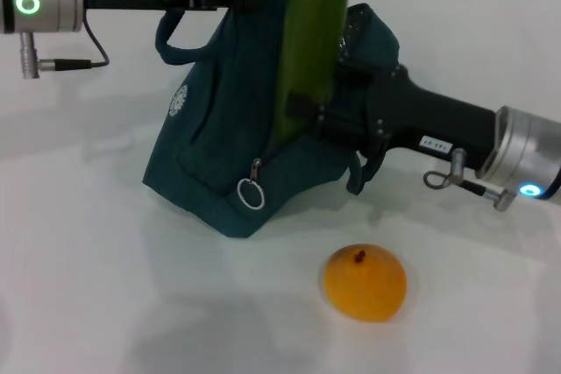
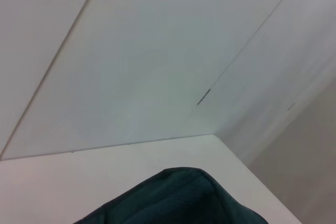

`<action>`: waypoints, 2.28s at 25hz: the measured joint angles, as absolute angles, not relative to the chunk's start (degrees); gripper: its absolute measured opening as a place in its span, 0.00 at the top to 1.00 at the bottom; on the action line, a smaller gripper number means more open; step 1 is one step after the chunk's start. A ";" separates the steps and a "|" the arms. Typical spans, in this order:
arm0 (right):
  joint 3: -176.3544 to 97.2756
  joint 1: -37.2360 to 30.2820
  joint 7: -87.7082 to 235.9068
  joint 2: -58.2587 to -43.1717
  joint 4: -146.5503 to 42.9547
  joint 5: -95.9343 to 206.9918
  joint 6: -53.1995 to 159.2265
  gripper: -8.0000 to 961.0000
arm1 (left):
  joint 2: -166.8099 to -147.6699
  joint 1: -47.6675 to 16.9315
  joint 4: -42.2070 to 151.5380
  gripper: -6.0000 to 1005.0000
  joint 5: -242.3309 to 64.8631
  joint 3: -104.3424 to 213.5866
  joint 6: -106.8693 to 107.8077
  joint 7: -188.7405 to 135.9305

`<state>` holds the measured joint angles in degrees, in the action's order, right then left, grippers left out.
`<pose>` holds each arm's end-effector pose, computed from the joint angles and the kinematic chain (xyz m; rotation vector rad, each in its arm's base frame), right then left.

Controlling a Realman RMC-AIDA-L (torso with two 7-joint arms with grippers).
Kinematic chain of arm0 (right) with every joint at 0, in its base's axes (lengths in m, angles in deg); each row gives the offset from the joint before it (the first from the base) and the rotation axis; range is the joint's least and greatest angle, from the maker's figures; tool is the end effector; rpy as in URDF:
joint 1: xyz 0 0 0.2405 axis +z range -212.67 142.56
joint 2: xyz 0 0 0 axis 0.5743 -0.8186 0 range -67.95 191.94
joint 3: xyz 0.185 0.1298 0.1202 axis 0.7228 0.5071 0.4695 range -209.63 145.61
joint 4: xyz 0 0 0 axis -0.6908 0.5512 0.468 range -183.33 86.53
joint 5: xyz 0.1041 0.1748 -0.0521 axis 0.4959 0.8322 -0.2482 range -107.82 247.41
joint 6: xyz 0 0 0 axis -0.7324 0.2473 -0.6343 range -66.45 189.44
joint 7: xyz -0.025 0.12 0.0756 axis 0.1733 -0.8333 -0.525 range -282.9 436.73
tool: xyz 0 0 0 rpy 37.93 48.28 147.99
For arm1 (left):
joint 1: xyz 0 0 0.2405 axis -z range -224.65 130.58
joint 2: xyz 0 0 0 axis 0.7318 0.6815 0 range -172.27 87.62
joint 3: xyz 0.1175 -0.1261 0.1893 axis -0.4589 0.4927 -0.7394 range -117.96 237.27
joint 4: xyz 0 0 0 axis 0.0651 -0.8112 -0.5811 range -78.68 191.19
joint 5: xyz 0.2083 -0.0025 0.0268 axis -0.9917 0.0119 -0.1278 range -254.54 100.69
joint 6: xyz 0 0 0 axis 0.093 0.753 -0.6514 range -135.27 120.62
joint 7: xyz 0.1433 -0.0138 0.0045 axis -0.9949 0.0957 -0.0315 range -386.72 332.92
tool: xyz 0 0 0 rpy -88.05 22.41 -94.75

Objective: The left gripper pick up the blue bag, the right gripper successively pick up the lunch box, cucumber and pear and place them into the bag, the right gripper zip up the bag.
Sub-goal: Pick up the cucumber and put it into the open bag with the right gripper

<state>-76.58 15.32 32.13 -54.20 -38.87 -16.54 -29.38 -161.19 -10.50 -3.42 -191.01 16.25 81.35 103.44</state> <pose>0.1659 0.3331 -0.0704 -2.6316 0.3691 1.3380 -0.1800 0.3844 0.0596 -2.5471 -1.2238 -0.7613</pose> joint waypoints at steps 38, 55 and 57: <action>-69.39 16.33 21.66 -54.19 -43.88 -33.83 -22.33 0.33 | -160.18 -10.55 -2.71 0.94 -191.00 16.59 80.56 103.42; -68.97 15.73 18.91 -54.20 -48.78 -34.14 -25.13 0.25 | -160.09 -10.74 -2.71 0.94 -191.01 16.59 80.56 103.44; -68.93 15.47 18.89 -54.20 -49.10 -33.81 -25.11 0.24 | -160.09 -10.65 -2.71 0.94 -191.01 16.59 80.55 103.44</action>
<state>-68.93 15.47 18.89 -54.20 -49.10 -33.81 -25.11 -160.09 -10.65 -2.71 -191.01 16.59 80.55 103.44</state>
